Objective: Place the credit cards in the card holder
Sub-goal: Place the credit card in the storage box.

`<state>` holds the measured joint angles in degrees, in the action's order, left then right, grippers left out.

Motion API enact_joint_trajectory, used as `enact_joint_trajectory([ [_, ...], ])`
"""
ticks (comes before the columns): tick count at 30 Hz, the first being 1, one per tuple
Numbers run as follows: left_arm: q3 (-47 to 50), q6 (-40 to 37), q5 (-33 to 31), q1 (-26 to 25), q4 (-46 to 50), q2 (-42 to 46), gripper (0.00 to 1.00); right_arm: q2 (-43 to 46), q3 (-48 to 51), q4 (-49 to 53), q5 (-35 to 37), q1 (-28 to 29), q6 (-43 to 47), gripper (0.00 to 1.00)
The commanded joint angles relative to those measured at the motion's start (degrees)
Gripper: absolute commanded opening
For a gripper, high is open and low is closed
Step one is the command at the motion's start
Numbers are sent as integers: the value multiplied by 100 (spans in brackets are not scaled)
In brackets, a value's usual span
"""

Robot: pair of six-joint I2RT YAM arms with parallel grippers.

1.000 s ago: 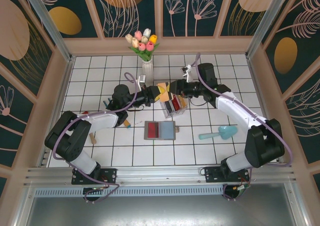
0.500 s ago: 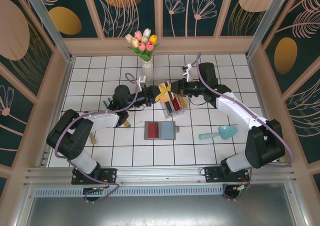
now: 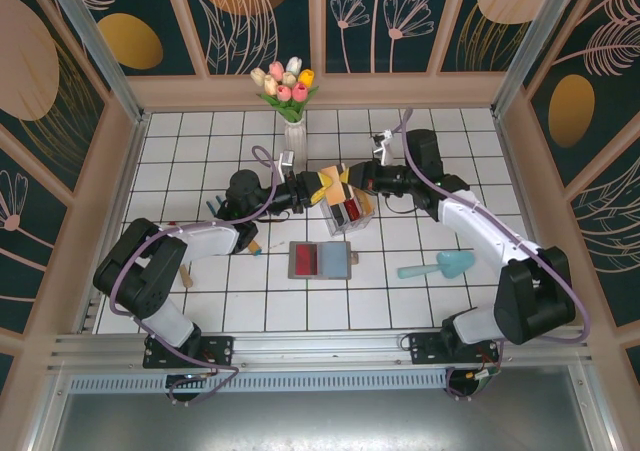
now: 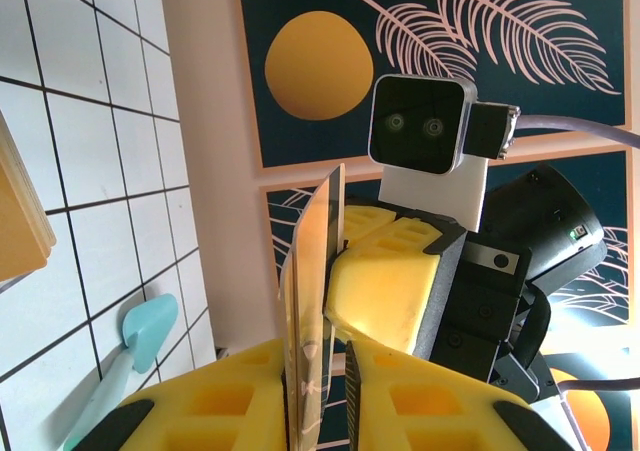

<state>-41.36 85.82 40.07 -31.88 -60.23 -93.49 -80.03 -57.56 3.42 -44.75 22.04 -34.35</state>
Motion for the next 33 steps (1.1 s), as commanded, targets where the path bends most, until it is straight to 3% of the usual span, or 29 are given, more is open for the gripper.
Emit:
enact_joint_trajectory([
  [1,-74,77,160,3,-856,59,22,97,173,186,555,-176,-28,8],
  [15,-58,394,224,8,-1430,-97,12,128,256,22,349,-226,-171,15],
  [33,-19,525,208,2,-1609,-130,14,183,304,45,306,-324,-124,13],
])
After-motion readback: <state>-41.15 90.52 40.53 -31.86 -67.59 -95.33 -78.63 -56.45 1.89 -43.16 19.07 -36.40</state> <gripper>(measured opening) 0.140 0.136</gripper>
